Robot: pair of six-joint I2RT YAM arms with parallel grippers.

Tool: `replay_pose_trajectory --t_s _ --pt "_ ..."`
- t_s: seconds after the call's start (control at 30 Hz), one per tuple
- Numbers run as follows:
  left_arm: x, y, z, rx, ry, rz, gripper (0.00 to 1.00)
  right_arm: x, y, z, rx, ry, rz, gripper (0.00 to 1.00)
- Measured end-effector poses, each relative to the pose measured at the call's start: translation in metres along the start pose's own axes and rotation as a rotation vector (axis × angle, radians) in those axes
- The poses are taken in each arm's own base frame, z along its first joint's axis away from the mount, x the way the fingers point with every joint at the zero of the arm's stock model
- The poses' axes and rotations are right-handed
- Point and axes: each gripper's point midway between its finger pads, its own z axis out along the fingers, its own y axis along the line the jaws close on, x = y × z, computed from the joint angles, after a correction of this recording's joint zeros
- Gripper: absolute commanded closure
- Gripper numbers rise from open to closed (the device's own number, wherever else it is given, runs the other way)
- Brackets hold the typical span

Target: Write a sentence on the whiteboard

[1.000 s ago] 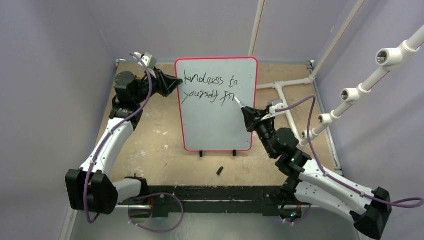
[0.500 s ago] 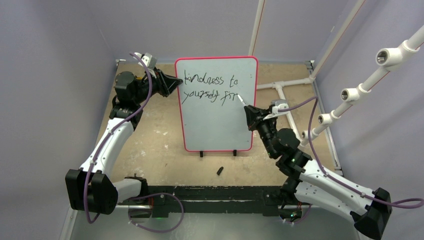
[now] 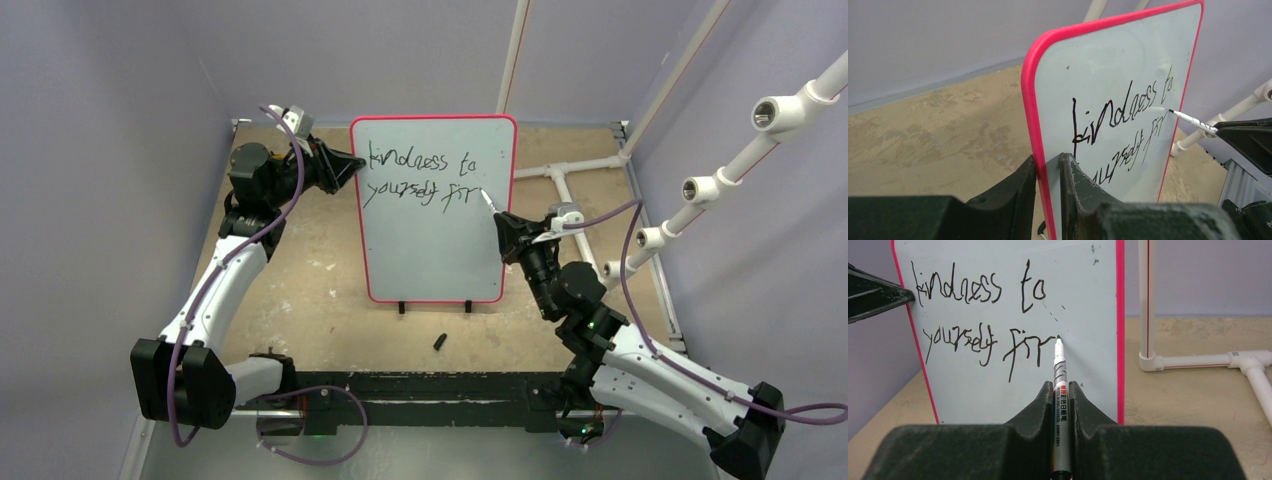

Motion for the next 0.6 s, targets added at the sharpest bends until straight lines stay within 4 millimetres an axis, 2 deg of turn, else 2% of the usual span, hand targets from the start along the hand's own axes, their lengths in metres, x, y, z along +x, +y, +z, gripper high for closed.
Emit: replay_pose_trajectory --t_s 0.6 --pt "0.0 0.0 0.0 -0.001 0.0 0.0 1.0 0.01 0.002 0.004 -0.004 0.026 -0.028 1.0"
